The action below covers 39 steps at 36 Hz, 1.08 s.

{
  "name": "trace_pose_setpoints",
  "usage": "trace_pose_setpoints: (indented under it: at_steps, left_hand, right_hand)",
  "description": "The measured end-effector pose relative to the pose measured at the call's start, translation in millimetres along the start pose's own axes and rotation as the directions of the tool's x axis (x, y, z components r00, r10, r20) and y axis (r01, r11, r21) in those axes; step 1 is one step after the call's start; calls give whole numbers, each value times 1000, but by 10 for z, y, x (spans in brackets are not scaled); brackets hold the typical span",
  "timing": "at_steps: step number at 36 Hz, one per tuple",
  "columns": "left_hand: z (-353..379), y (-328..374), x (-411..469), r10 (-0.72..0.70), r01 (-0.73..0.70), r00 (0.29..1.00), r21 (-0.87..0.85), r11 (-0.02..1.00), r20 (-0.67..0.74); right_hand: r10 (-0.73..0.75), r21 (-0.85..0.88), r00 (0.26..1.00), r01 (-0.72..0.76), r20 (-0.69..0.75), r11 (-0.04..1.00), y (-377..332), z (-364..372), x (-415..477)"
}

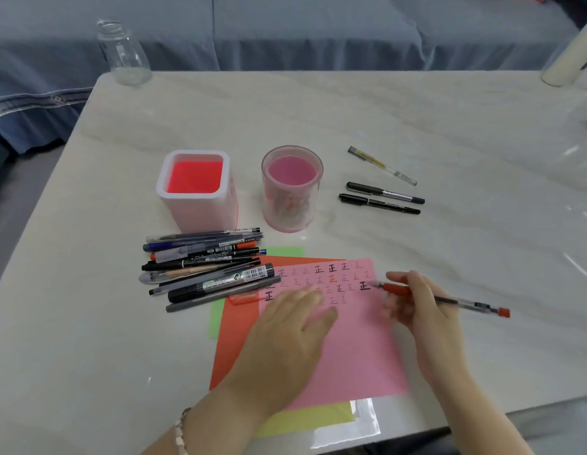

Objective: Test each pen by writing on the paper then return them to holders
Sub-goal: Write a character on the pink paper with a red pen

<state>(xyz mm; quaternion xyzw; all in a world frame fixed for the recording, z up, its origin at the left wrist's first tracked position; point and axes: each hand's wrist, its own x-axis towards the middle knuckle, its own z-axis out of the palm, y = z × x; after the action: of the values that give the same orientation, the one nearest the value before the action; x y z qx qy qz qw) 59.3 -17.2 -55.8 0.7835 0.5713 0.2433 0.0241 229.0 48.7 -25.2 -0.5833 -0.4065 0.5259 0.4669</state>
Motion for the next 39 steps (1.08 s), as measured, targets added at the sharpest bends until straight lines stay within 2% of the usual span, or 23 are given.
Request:
trace_pose_setpoints:
  at_steps: [3, 7, 15, 24, 32, 39]
  left_hand:
    - [138, 46, 25, -18, 22, 984, -22, 1000, 175]
    - [233, 10, 58, -48, 22, 952, 90, 996, 304]
    - [266, -17, 60, -49, 35, 957, 56, 998, 284]
    - [273, -22, 62, -57, 72, 959, -44, 996, 278]
    - [260, -3, 59, -60, 81, 960, -64, 995, 273]
    - [245, 6, 57, -76, 98, 952, -61, 993, 297]
  right_hand:
    - [-17, 31, 999, 15, 44, 999, 2, -14, 42]
    - [-51, -62, 998, 53, 25, 997, 43, -34, 90]
    - [-203, -241, 975, 175, -96, 955, 135, 46, 190]
    - [-294, -377, 952, 241, -88, 894, 361, 210, 260]
    - [-369, -371, 926, 318, -73, 872, 396, 214, 238]
    - [-365, -364, 930, 324, -47, 873, 393, 219, 229]
